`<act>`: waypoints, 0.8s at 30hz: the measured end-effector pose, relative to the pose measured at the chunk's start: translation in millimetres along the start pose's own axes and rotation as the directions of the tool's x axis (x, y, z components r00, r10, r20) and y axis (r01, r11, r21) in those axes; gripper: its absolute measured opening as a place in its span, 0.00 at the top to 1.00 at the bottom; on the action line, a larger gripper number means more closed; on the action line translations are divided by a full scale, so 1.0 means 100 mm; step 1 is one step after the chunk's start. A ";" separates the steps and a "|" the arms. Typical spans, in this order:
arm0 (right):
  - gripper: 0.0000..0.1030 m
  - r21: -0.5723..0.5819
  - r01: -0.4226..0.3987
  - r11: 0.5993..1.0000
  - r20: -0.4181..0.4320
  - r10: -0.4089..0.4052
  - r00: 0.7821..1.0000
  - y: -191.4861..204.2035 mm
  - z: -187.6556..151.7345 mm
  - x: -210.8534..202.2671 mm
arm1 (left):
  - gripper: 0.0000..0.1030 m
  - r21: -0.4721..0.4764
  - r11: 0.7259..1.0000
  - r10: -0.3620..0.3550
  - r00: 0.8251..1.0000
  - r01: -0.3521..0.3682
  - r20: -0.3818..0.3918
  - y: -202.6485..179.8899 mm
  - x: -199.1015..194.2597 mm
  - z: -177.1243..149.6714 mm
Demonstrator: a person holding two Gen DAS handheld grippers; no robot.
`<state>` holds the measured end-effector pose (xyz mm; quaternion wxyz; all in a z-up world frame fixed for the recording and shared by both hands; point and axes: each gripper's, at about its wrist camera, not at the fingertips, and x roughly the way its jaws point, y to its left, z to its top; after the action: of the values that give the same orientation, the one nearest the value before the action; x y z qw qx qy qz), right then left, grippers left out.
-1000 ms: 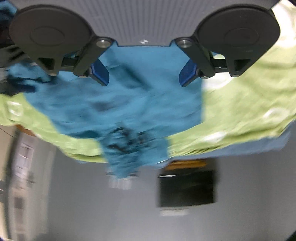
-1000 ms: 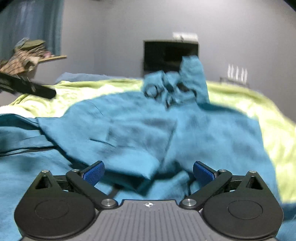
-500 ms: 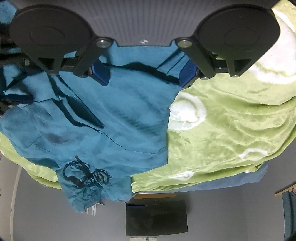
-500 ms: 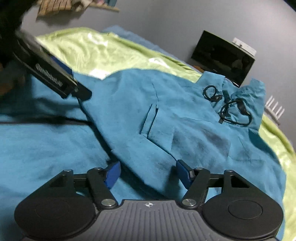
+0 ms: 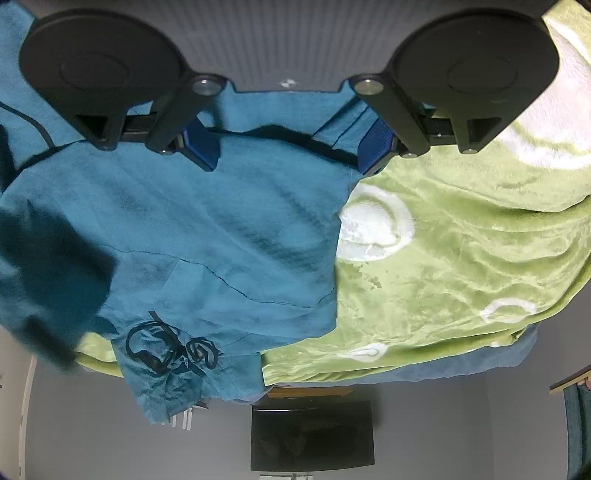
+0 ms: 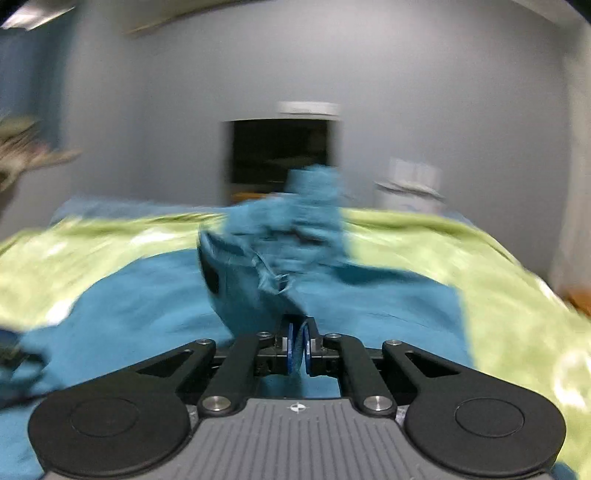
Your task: Fold large clothes
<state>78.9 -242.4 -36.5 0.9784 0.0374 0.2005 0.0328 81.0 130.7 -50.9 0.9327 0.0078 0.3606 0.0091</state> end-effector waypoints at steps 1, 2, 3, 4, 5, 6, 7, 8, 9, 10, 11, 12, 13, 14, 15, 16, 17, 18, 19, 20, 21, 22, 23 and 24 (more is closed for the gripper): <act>0.89 0.049 0.032 0.998 -0.030 -0.031 0.999 -0.15 -0.04 0.05 | 0.20 0.004 1.000 0.004 1.000 -0.004 -0.001 -0.01 0.00 0.00; 0.85 0.101 0.054 0.993 -0.062 -0.048 0.997 -0.30 -0.10 0.10 | 0.20 0.009 1.000 0.008 1.000 -0.008 -0.003 -0.02 0.01 0.00; 0.79 0.147 0.058 0.987 -0.087 -0.046 0.995 -0.42 -0.17 0.14 | 0.20 0.013 1.000 0.012 1.000 -0.012 -0.004 -0.03 0.01 0.00; 0.71 0.197 0.055 0.979 -0.105 -0.034 0.994 -0.52 -0.24 0.18 | 0.20 0.018 1.000 0.016 1.000 -0.016 -0.006 -0.04 0.02 -0.01; 0.54 0.244 0.048 0.969 -0.114 -0.021 0.993 -0.59 -0.29 0.22 | 0.19 0.023 1.000 0.018 1.000 -0.018 -0.008 -0.04 0.02 -0.01; 0.49 0.291 0.045 0.956 -0.119 -0.011 0.993 -0.64 -0.34 0.24 | 0.19 0.028 0.999 0.022 1.000 -0.022 -0.009 -0.06 0.03 -0.01; 0.48 0.332 0.036 0.943 -0.121 0.005 0.993 -0.67 -0.37 0.26 | 0.19 0.034 0.999 0.026 1.000 -0.026 -0.010 -0.07 0.03 -0.01; 0.47 0.365 0.025 0.931 -0.122 0.021 0.992 -0.70 -0.38 0.29 | 0.19 0.039 0.999 0.030 0.999 -0.029 -0.011 -0.08 0.04 -0.01; 0.45 0.390 0.016 0.921 -0.123 0.035 0.992 -0.74 -0.39 0.32 | 0.19 0.044 0.999 0.033 0.999 -0.032 -0.012 -0.08 0.04 -0.01; 0.47 0.415 0.000 0.910 -0.124 0.056 0.991 -0.75 -0.40 0.35 | 0.19 0.047 0.998 0.035 0.999 -0.035 -0.013 -0.09 0.04 -0.02; 0.61 0.438 -0.028 0.899 -0.118 0.088 0.989 -0.77 -0.40 0.38 | 0.19 0.049 0.998 0.037 0.999 -0.036 -0.013 -0.09 0.05 -0.02; 0.87 0.443 -0.041 0.896 -0.098 0.094 0.991 -0.78 -0.41 0.32 | 0.19 0.050 0.998 0.038 0.999 -0.038 -0.014 -0.10 0.05 -0.01; 0.90 0.421 -0.030 0.907 -0.074 0.068 0.995 -0.77 -0.35 0.32 | 0.19 0.052 0.998 0.039 0.999 -0.038 -0.015 -0.10 0.05 -0.01; 0.90 0.388 -0.029 0.921 -0.038 0.047 0.998 -0.74 -0.31 0.28 | 0.18 0.054 0.998 0.040 0.999 -0.039 -0.017 -0.10 0.05 -0.01; 0.91 0.351 -0.026 0.936 -0.002 0.029 1.000 -0.69 -0.26 0.23 | 0.18 0.056 0.998 0.039 0.999 -0.038 -0.017 -0.10 0.05 -0.01; 0.91 0.313 -0.006 0.950 0.021 -0.001 1.000 -0.66 -0.21 0.20 | 0.18 0.060 0.998 0.038 0.999 -0.037 -0.018 -0.11 0.05 -0.01; 0.91 0.274 0.028 0.961 0.031 -0.038 0.999 -0.63 -0.18 0.20 | 0.17 0.063 0.997 0.034 0.999 -0.033 -0.019 -0.11 0.05 -0.02; 0.91 0.240 0.060 0.969 0.026 -0.068 0.997 -0.62 -0.15 0.23 | 0.15 0.067 0.997 0.028 0.999 -0.026 -0.020 -0.12 0.05 -0.02; 0.89 0.202 0.094 0.975 -0.002 -0.095 0.995 -0.60 -0.16 0.29 | 0.15 0.073 0.997 0.025 0.999 -0.024 -0.021 -0.13 0.05 -0.02; 0.82 0.161 0.133 0.978 -0.064 -0.124 0.990 -0.60 -0.21 0.39 | 0.15 0.082 0.996 0.032 0.999 -0.030 -0.025 -0.14 0.06 -0.03; 0.67 0.149 0.158 0.976 -0.144 -0.137 0.980 -0.62 -0.28 0.49 | 0.15 0.088 0.995 0.038 0.999 -0.035 -0.030 -0.15 0.07 -0.03; 0.63 0.166 0.162 0.973 -0.193 -0.129 0.973 -0.66 -0.35 0.53 | 0.15 0.094 0.995 0.043 0.999 -0.039 -0.031 -0.16 0.07 -0.04; 0.59 0.187 0.160 0.969 -0.198 -0.122 0.973 -0.69 -0.37 0.52 | 0.14 0.101 0.994 0.046 0.998 -0.043 -0.032 -0.17 0.07 -0.04; 0.56 0.201 0.160 0.967 -0.184 -0.123 0.975 -0.70 -0.36 0.46 | 0.14 0.108 0.993 0.050 0.998 -0.046 -0.030 -0.18 0.06 -0.05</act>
<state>110.7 -306.5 -93.1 0.9479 0.1252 0.2876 -0.0560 82.9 112.8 -59.0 0.9243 0.0665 0.3756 0.0123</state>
